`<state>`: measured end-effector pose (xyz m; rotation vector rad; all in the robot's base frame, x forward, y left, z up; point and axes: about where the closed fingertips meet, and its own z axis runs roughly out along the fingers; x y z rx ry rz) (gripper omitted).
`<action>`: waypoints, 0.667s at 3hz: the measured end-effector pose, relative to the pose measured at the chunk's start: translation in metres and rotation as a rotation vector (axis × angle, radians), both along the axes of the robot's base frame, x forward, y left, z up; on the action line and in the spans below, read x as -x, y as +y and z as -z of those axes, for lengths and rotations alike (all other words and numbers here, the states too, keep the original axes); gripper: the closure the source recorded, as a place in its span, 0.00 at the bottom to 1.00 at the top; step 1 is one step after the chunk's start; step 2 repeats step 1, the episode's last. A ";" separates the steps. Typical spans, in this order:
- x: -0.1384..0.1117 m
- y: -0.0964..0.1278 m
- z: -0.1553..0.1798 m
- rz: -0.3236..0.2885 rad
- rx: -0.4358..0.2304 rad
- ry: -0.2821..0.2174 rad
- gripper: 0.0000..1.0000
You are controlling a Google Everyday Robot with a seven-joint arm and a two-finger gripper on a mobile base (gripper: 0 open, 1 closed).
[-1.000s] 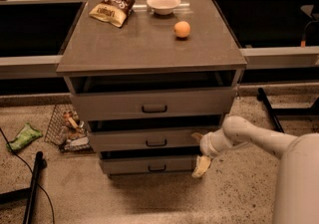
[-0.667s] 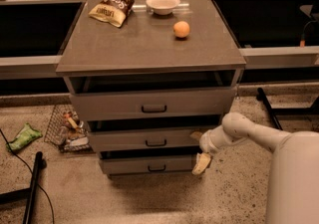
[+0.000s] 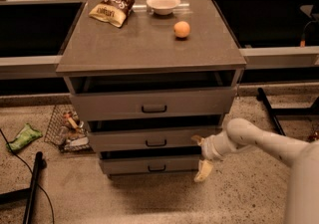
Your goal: Close middle drawer
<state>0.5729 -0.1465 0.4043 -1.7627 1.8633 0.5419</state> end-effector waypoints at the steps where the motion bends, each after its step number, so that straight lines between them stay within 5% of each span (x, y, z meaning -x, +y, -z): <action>1: 0.053 -0.002 -0.015 -0.062 -0.046 -0.002 0.00; 2: 0.053 -0.002 -0.015 -0.062 -0.046 -0.002 0.00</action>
Offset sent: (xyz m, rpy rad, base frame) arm 0.0000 0.0000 0.0000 0.0000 0.0000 0.0000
